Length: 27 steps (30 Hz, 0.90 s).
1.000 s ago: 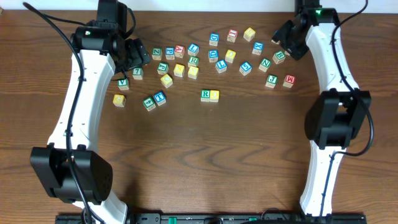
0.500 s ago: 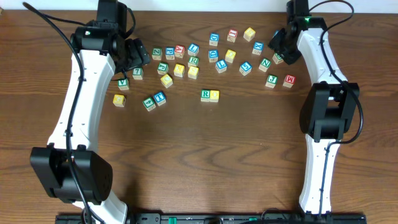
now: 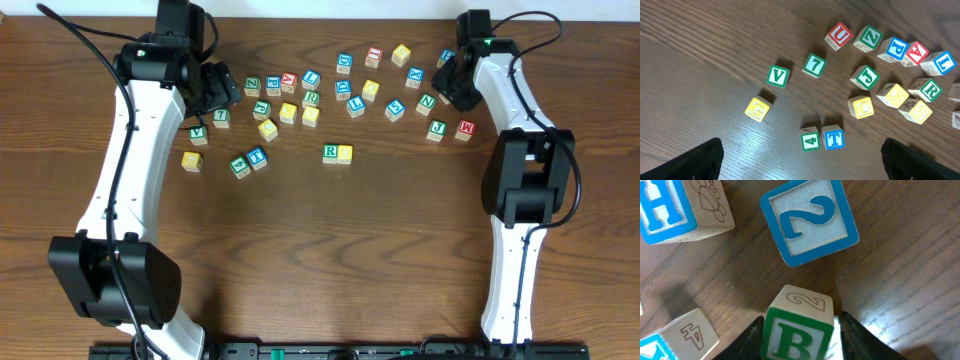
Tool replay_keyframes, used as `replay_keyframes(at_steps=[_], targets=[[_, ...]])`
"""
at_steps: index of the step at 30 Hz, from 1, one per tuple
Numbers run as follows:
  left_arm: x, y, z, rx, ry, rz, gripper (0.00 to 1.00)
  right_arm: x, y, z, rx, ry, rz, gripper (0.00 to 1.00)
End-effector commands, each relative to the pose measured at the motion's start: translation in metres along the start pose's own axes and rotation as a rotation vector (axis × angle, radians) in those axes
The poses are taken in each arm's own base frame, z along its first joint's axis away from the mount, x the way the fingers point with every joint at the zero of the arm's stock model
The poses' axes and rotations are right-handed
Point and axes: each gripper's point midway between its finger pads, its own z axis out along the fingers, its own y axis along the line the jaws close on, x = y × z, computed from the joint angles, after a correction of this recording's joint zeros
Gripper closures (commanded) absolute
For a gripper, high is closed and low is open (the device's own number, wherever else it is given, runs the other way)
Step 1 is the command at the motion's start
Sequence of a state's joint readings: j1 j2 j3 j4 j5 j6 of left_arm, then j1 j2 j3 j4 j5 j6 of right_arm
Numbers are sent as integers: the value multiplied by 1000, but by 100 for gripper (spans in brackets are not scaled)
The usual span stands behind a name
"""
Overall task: Spell out ROBOT
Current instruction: 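Lower the right gripper and grasp the green B block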
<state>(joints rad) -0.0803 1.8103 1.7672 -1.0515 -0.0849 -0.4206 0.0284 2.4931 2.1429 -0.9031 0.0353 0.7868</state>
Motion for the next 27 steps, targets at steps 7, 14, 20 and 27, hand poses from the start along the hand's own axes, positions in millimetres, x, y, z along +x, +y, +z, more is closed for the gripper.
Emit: replay_keyframes(at_steps=[7, 14, 20, 27], targets=[[-2, 4, -8, -6, -18, 4, 1, -3, -2, 6, 11, -17, -171, 69], [-2, 4, -8, -6, -18, 4, 0, -6, 0, 1, 4, -21, -378, 62], [-2, 4, -7, -6, -18, 4, 0, -15, 7, -26, -20, -61, -449, 63], [-2, 4, -7, -6, -18, 4, 0, -14, 8, -26, -22, -59, -438, 62]])
